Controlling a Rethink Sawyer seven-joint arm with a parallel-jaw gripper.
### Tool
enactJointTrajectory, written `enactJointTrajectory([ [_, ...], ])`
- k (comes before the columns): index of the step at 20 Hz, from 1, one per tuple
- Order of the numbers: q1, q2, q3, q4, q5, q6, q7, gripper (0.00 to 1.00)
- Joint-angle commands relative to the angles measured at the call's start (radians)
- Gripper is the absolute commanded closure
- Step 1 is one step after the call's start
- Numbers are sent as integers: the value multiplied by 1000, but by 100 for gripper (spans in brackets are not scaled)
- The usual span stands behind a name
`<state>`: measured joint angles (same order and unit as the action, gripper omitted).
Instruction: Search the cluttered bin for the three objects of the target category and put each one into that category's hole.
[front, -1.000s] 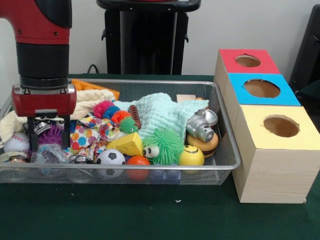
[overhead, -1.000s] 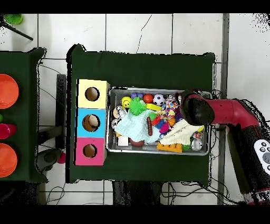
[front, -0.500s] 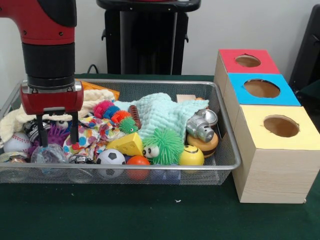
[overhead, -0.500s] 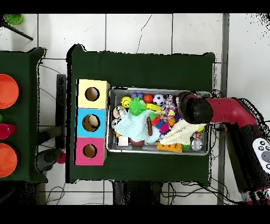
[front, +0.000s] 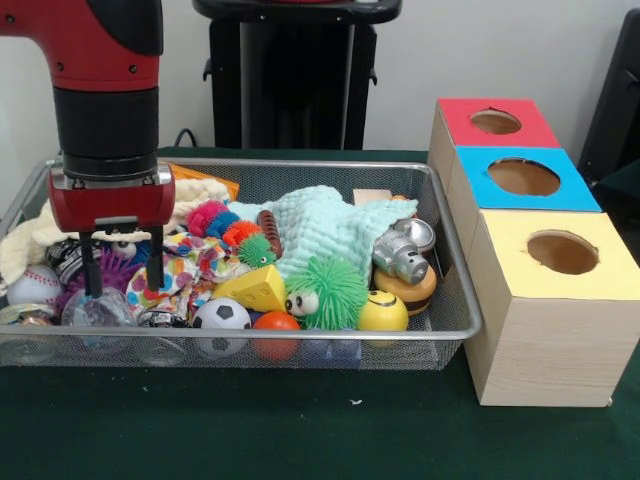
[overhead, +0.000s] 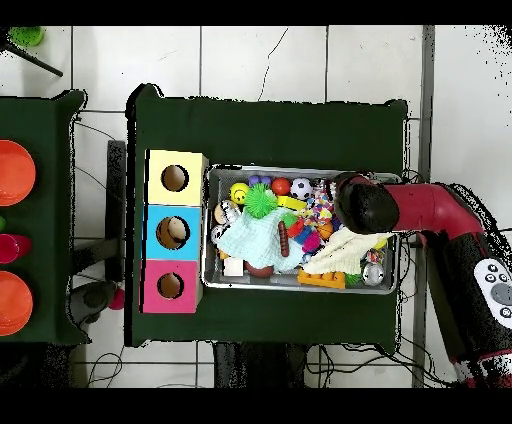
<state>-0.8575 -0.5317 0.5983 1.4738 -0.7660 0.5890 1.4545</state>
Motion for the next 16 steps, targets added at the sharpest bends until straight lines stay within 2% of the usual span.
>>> enactJointTrajectory([
  [1,10,5,-12,41,-78,-39,-118,0],
  [3,10,-4,-3,43,-92,-62,-124,0],
  [9,27,-27,-5,31,-138,-49,-157,0],
  [12,26,-10,-10,22,-143,-48,-138,0],
  [16,36,7,-22,6,-135,12,-144,0],
])
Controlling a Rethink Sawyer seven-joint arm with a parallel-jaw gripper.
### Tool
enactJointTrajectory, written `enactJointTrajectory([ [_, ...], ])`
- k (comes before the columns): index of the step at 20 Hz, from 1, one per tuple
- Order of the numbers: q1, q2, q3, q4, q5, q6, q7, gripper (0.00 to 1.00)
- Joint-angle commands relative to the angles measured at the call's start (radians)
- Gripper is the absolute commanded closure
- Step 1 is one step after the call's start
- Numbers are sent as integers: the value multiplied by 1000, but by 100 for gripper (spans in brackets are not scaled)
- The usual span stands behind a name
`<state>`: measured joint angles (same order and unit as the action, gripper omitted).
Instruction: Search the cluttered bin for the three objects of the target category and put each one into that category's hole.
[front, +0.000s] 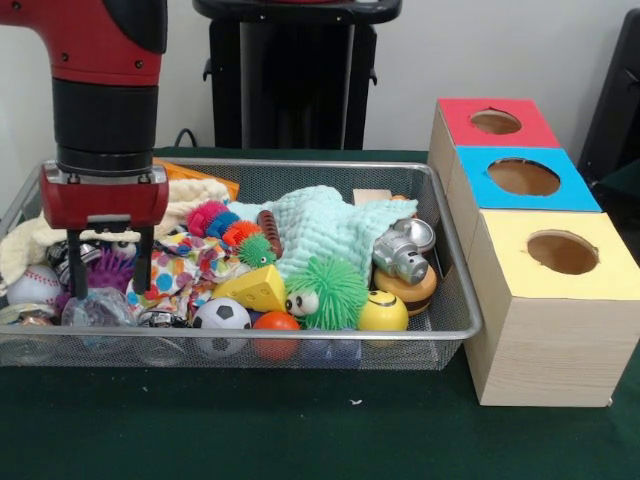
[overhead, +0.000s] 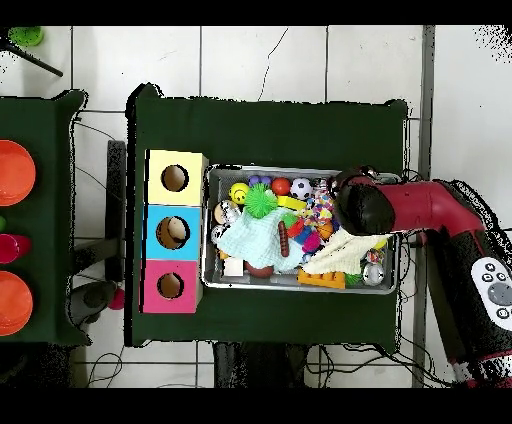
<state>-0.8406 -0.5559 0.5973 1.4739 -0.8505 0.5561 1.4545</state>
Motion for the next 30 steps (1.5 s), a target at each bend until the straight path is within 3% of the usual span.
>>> enactJointTrajectory([
  [1,22,35,-26,4,-50,49,-142,0],
  [12,19,31,-49,6,-63,99,-204,0],
  [18,-8,31,-35,3,-80,87,-256,0],
  [30,-34,50,-18,-4,-95,72,-275,0],
])
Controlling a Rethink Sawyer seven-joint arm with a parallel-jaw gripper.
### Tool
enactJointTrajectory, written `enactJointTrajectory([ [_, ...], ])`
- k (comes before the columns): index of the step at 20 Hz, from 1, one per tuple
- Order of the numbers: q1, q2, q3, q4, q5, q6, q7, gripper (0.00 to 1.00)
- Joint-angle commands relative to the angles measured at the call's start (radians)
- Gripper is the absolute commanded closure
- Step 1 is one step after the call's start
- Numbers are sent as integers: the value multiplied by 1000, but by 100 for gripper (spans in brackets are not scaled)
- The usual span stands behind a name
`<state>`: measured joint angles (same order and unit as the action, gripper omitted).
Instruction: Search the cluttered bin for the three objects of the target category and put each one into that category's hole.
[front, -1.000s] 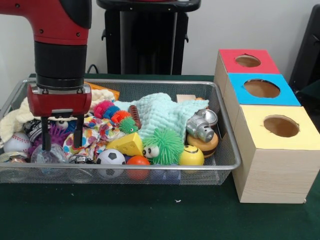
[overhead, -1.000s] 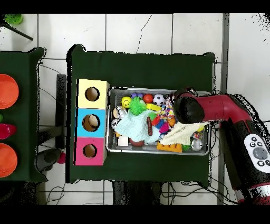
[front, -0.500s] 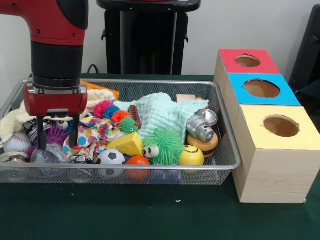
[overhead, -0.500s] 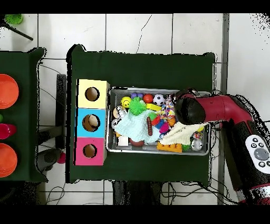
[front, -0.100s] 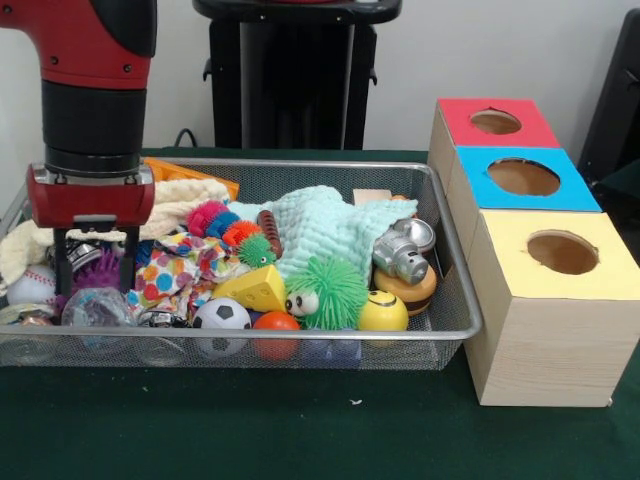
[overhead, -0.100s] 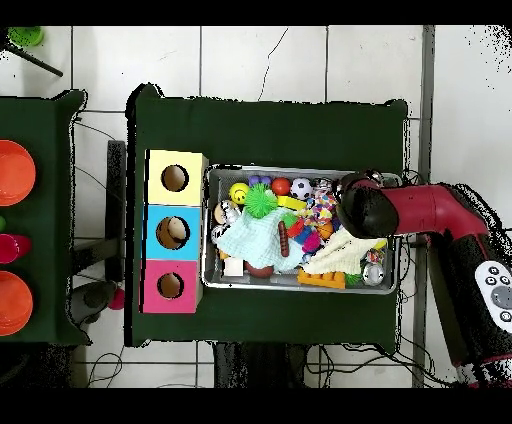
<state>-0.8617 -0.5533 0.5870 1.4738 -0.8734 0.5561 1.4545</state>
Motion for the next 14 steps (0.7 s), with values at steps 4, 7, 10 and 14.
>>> enactJointTrajectory([
  [4,-8,76,-26,-9,-95,36,-227,0],
  [7,-9,99,-33,-8,-96,14,-191,0],
  [10,-12,105,-25,6,-77,25,-183,0],
  [14,-5,106,-23,14,-44,62,-169,0],
])
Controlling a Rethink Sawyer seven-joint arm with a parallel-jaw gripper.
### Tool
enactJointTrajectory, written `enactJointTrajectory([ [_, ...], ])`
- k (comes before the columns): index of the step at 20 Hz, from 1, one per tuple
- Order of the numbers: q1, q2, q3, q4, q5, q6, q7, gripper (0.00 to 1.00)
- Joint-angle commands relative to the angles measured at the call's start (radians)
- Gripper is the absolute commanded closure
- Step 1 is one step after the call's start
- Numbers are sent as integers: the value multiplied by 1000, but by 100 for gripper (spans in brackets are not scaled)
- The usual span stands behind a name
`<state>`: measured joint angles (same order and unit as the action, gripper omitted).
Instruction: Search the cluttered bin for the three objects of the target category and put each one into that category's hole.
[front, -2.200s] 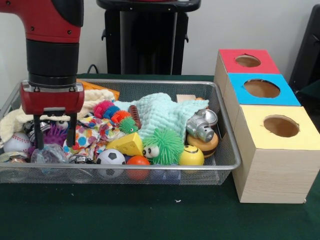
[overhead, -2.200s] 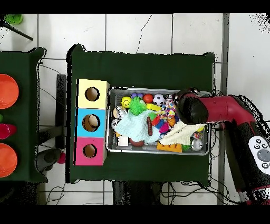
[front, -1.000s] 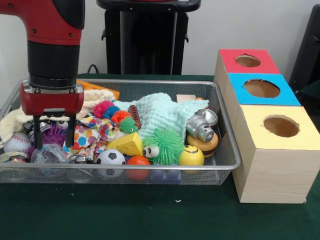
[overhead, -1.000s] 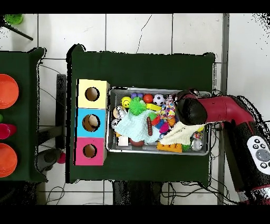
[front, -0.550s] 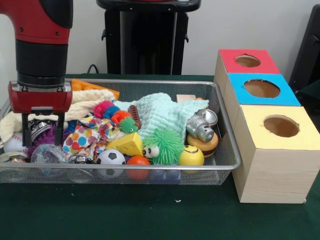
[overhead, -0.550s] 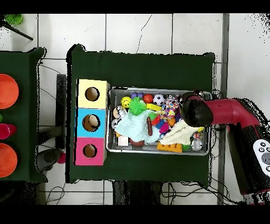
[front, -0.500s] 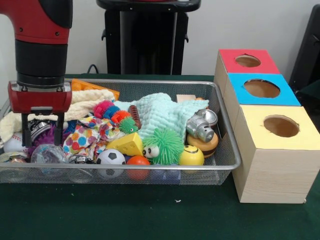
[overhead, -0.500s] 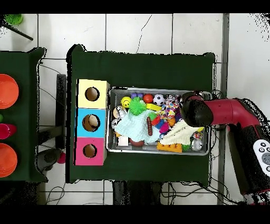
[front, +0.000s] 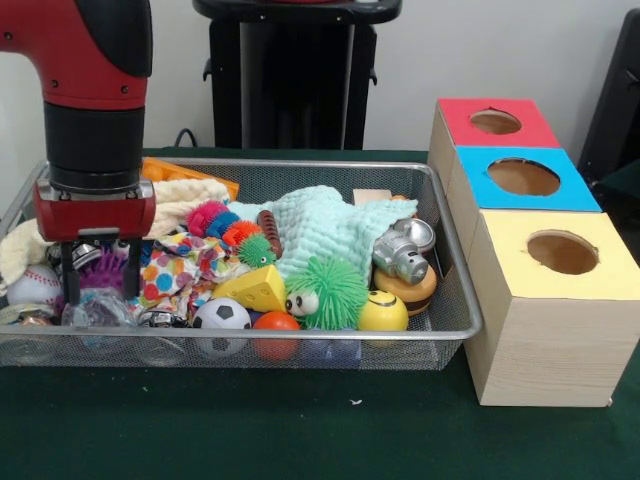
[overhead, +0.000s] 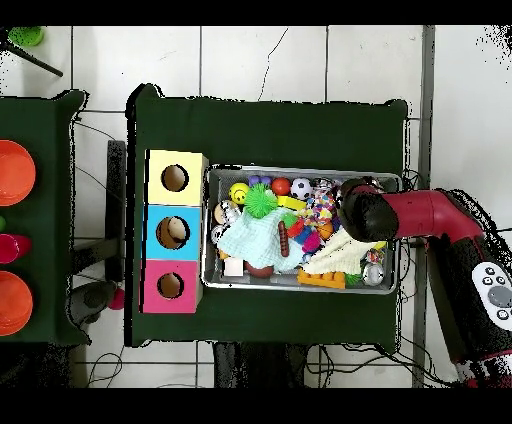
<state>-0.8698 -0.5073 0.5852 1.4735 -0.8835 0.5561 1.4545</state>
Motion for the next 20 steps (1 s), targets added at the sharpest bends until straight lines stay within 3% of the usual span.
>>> enactJointTrajectory([
  [1,3,63,-19,12,-21,79,-171,0],
  [20,31,52,-62,-1,-75,88,-200,0],
])
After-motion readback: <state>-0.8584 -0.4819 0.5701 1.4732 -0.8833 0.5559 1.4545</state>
